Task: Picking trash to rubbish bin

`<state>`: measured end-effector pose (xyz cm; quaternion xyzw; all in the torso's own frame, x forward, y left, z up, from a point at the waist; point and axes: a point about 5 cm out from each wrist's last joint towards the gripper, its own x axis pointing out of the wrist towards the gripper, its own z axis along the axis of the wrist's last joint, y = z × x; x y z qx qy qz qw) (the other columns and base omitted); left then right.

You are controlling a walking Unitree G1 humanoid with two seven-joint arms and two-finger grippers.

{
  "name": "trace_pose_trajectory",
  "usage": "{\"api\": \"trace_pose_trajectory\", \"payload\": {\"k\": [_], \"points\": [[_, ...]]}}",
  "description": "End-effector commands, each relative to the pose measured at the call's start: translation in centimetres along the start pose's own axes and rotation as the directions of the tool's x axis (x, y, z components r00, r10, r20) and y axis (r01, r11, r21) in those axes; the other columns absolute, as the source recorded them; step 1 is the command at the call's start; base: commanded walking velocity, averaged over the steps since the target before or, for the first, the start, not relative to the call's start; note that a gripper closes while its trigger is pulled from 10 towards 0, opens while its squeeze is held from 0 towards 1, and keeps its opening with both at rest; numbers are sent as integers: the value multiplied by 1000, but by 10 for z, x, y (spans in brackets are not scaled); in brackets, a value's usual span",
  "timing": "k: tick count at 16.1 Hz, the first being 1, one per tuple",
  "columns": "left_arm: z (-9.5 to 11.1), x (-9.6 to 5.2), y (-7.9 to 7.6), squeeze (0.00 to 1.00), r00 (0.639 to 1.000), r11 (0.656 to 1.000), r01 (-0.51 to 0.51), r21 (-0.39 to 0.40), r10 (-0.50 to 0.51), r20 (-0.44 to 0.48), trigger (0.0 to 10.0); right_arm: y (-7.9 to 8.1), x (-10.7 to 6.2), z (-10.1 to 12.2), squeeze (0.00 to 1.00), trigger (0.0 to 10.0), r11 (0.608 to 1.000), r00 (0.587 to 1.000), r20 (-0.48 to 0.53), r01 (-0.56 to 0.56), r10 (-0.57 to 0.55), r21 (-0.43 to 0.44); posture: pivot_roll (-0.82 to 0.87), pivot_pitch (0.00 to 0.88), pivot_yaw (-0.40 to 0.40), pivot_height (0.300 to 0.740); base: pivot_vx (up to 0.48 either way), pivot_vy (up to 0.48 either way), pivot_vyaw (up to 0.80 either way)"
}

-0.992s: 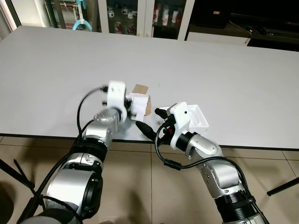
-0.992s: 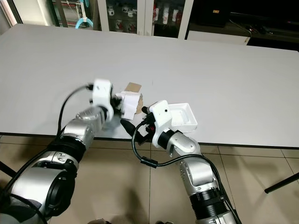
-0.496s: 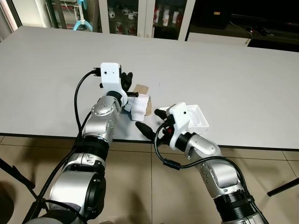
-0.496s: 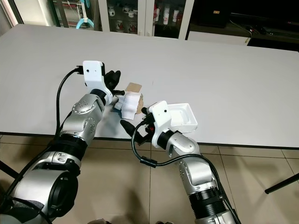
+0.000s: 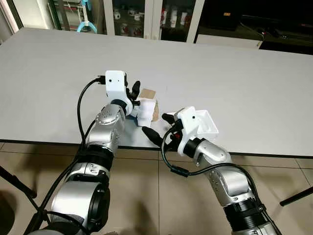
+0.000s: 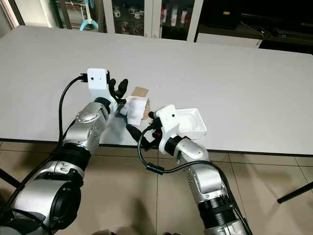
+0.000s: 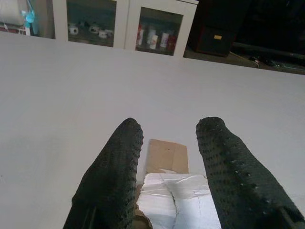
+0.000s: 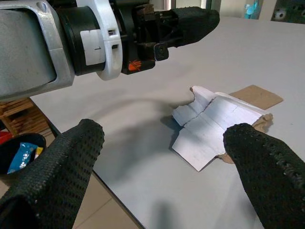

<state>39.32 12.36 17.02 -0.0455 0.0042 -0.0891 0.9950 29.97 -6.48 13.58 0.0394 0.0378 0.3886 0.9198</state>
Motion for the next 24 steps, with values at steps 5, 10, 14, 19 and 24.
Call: {"api": "trace_pose_trajectory", "payload": {"k": [5,10,14,19,24], "points": [[-3,0,-2,1000,1000,1000,14,19,-14,-14,10000,-5,-1,3,0,10000,1000,1000,13,26,-26,-4,-19,36,-70,740,0,0,0],[-3,1,1,1000,1000,999,12,34,-11,-28,10000,-4,-1,3,0,10000,1000,1000,14,27,-27,-2,-23,40,-66,740,0,0,0],[-2,2,2,1000,999,999,15,41,-14,-30,10000,-5,0,3,0,10000,1000,999,17,31,-31,-4,-21,38,-65,740,0,0,0],[-5,1,0,1000,999,999,33,41,-32,-38,10000,-4,0,3,0,10000,1000,1000,18,25,-25,-6,-23,27,-62,740,0,0,0],[-8,0,-3,0,992,989,114,97,-108,-68,10000,-10,-5,3,0,10000,999,999,10,43,-43,-27,-30,21,-59,740,0,0,0]]}}
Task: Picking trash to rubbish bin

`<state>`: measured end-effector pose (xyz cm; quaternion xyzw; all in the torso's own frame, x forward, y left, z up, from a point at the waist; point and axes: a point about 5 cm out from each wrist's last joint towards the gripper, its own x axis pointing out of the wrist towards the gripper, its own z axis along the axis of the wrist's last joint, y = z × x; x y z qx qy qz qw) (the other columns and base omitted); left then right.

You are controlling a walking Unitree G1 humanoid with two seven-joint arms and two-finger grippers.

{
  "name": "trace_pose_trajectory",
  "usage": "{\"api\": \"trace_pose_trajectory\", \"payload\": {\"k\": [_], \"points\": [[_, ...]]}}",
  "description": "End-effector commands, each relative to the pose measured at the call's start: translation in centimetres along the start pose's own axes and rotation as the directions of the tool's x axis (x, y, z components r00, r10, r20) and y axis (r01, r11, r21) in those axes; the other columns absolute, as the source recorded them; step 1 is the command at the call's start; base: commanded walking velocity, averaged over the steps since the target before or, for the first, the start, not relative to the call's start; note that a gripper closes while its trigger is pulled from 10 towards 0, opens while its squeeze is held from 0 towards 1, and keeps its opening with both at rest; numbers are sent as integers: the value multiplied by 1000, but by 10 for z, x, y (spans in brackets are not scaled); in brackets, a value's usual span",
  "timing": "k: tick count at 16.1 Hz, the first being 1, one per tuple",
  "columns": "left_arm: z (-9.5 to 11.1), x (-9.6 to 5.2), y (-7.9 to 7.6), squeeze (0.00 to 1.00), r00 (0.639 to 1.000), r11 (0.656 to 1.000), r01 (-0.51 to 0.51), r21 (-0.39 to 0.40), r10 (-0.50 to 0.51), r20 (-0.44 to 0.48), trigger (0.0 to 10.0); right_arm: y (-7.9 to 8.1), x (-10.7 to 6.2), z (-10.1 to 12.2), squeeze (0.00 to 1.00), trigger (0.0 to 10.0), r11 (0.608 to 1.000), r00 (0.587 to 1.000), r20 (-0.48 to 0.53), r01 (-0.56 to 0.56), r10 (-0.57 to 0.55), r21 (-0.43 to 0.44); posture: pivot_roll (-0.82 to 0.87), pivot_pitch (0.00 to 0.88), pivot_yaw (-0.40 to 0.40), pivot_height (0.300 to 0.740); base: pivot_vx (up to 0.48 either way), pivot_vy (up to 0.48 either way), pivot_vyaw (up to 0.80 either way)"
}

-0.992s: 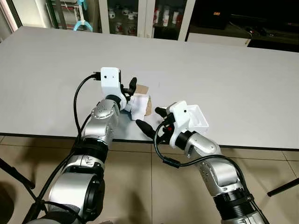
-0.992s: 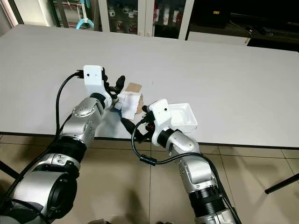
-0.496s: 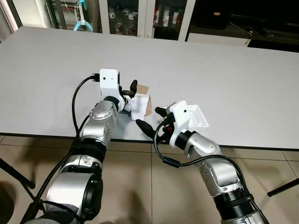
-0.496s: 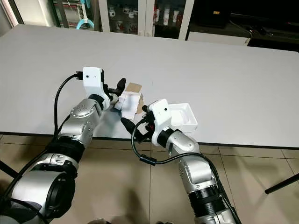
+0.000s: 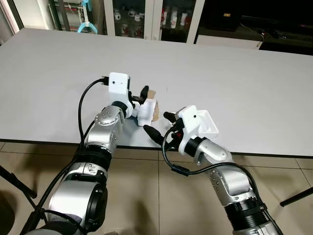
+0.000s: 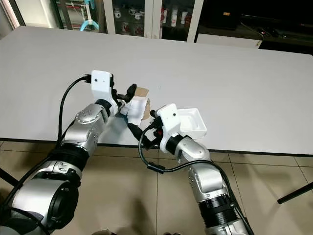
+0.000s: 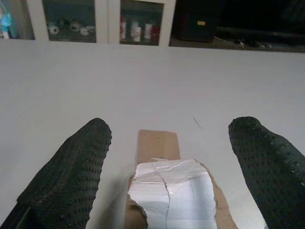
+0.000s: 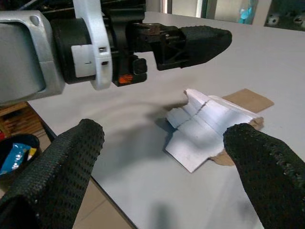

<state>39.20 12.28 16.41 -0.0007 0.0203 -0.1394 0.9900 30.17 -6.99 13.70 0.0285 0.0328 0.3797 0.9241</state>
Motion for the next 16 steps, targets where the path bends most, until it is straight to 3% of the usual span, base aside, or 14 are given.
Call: {"api": "trace_pose_trajectory", "payload": {"k": [1,3,4,5,7,8,9,13,14,16], "points": [[-5,1,-3,0,999,999,38,19,-38,-37,10000,-11,-6,1,0,10000,999,999,2,42,-42,-14,-33,25,-58,740,0,0,0],[-9,0,-2,0,994,996,81,25,-79,-70,10000,-23,-14,3,0,10000,996,996,-6,86,-87,-37,-39,45,-56,740,0,0,0],[-10,-1,0,0,992,995,95,-13,-96,-85,10000,-25,-17,4,0,10000,994,995,-3,102,-102,-42,-43,62,-53,740,0,0,0],[-10,-1,4,0,990,991,90,-100,-99,-98,10000,-27,-19,5,0,10000,991,992,2,123,-123,-47,-50,77,-48,740,0,0,0],[-10,-1,10,0,990,986,63,-157,-81,-114,10000,-29,-23,9,0,10000,986,987,18,161,-160,-45,-66,97,-43,740,0,0,0],[-10,-2,11,0,991,987,53,-149,-71,-113,10000,-30,-23,10,0,10000,985,986,22,168,-167,-44,-66,97,-43,740,0,0,0],[8,4,20,0,994,993,14,-116,-26,-106,10000,-29,-27,14,0,10000,985,986,30,166,-165,-43,-68,124,-45,740,0,0,0],[41,12,28,0,997,997,-27,-78,21,-76,10000,-24,-31,12,0,10000,987,988,17,155,-155,-36,-66,154,-52,740,0,0,0],[43,12,29,0,996,996,-31,-79,24,-83,10000,-23,-31,12,0,10000,988,988,16,153,-153,-33,-67,157,-52,740,0,0,0],[35,11,35,0,982,995,-72,-63,60,-180,10000,-19,-33,12,0,10000,989,989,12,146,-145,-27,-75,165,-49,740,0,0,0]]}}
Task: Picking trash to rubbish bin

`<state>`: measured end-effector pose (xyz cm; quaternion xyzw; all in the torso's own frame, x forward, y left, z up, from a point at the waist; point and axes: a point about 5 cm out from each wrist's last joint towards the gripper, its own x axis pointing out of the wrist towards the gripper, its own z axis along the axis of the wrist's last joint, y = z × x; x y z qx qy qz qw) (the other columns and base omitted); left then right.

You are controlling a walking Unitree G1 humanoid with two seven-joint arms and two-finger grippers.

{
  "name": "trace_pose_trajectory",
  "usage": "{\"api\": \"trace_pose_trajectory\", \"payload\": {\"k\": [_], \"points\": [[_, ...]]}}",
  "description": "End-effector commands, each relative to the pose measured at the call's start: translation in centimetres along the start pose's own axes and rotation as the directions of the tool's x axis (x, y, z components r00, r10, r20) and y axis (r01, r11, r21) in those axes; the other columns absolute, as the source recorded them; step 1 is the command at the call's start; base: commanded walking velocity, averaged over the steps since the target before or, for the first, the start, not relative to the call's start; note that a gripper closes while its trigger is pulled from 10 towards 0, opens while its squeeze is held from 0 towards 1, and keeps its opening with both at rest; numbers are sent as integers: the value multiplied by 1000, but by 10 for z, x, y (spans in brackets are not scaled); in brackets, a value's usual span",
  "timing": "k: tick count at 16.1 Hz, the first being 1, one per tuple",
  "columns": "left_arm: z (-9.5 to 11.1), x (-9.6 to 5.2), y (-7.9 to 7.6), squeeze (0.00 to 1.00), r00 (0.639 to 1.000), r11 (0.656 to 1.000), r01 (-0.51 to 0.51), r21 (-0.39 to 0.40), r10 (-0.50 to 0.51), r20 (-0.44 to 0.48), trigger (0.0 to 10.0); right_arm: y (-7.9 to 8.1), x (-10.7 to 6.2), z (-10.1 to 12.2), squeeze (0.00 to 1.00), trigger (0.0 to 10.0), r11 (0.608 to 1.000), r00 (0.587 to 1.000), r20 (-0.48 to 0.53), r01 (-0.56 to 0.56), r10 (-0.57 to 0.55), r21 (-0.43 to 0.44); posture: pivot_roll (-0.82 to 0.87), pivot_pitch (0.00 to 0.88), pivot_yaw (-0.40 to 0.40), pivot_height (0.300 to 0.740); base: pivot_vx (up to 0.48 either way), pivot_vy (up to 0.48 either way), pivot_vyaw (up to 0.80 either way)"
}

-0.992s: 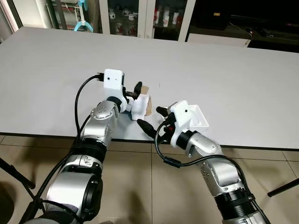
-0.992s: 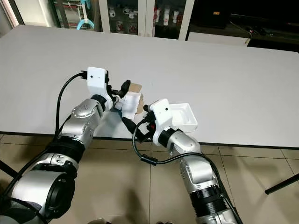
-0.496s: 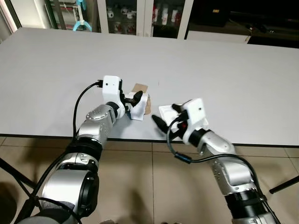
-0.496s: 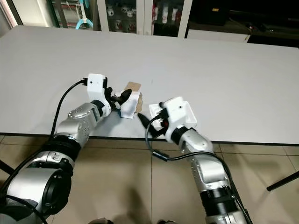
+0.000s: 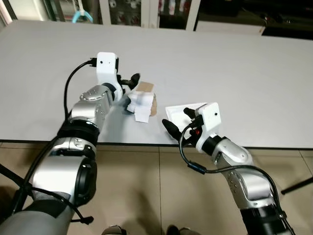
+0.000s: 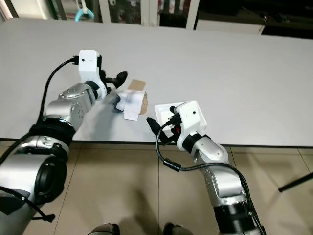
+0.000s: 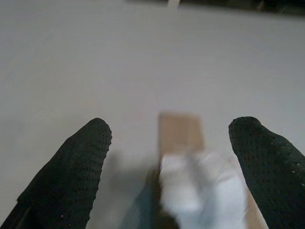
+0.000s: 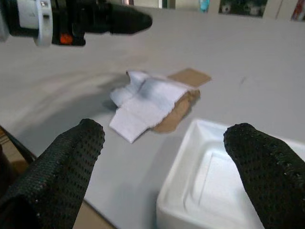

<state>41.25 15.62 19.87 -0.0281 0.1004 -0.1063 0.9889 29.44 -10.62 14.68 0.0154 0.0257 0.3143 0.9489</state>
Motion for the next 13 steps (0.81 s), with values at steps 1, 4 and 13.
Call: {"api": "trace_pose_trajectory", "payload": {"k": [1,4,13], "points": [[-5,2,-1,0,997,1000,-23,12,24,-67,10000,2,-3,2,0,10000,1000,1000,0,4,-4,2,-80,166,-48,740,0,0,0],[-19,2,-3,0,990,1000,-24,-11,22,-139,10000,4,-6,0,0,10000,1000,1000,-13,-1,1,7,-88,174,-51,740,0,0,0],[-32,7,-31,0,970,994,108,29,-98,-224,10000,15,-13,-3,0,10000,999,1000,-31,-3,4,45,-108,219,-38,740,0,0,0]]}}
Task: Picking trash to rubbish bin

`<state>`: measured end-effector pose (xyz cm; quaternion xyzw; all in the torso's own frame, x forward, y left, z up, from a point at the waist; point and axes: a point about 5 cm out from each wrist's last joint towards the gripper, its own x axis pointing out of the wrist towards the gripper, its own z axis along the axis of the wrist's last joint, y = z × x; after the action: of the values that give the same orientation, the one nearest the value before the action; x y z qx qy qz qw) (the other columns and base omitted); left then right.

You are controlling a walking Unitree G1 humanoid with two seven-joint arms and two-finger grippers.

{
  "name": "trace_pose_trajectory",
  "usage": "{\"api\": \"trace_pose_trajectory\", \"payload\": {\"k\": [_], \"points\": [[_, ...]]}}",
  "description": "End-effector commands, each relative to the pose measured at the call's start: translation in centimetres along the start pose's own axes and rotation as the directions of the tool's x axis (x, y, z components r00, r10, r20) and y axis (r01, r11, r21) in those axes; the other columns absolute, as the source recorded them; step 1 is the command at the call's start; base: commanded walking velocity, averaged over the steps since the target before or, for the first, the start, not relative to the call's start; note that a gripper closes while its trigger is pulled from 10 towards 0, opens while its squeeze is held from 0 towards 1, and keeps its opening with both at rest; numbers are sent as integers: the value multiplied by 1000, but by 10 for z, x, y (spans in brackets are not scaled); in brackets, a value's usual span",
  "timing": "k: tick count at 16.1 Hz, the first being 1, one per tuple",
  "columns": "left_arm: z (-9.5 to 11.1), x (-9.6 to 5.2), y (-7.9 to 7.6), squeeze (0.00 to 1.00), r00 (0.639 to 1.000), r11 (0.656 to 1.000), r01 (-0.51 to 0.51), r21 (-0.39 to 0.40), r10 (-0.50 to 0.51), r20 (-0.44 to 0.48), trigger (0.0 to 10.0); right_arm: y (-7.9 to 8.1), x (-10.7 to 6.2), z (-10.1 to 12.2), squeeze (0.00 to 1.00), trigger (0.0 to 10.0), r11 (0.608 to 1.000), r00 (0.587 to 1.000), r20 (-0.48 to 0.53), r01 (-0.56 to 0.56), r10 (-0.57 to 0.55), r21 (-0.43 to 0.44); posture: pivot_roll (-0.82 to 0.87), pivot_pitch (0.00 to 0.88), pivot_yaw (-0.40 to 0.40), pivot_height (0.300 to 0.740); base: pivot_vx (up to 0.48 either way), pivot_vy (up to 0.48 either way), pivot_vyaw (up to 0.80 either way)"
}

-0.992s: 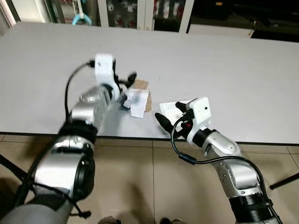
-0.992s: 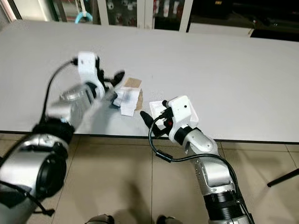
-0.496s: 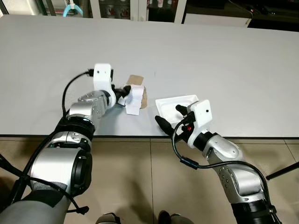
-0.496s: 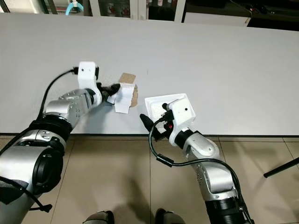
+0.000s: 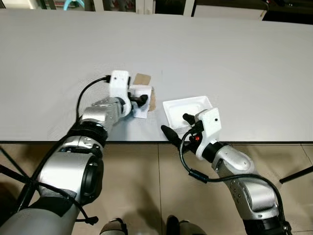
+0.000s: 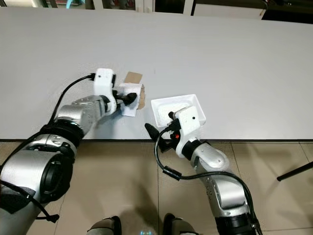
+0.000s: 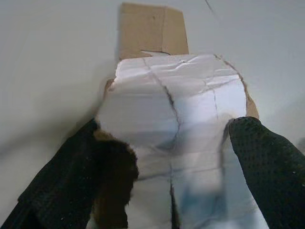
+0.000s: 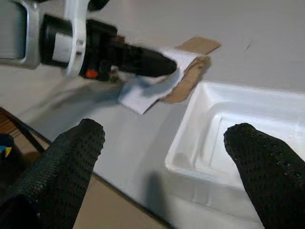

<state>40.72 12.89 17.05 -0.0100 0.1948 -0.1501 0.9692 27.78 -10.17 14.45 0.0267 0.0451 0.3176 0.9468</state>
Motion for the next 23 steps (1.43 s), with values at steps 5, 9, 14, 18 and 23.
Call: {"api": "trace_pose_trajectory", "payload": {"k": [5,9,14,18,23], "points": [[-7,5,-15,0,997,994,29,101,-22,-75,4588,7,-5,-3,0,10000,999,1000,-7,6,-5,37,-110,238,-21,740,0,0,0],[-9,5,-17,0,996,993,43,111,-34,-83,0,12,-4,-4,0,10000,999,1000,-10,3,-2,53,-110,243,-14,740,0,0,0],[-10,5,-17,0,996,993,47,104,-40,-74,0,14,-2,-4,0,10000,998,1000,-9,-8,8,64,-105,251,-17,740,0,0,0],[-10,5,-15,0,998,994,45,97,-40,-58,0,15,-2,-5,0,10000,997,1000,-15,-13,14,70,-103,258,-22,740,0,0,0],[-2,4,-14,0,999,998,43,49,-45,24,0,15,-1,-6,0,10000,997,1000,-17,-12,13,82,-99,270,-23,740,0,0,0]]}}
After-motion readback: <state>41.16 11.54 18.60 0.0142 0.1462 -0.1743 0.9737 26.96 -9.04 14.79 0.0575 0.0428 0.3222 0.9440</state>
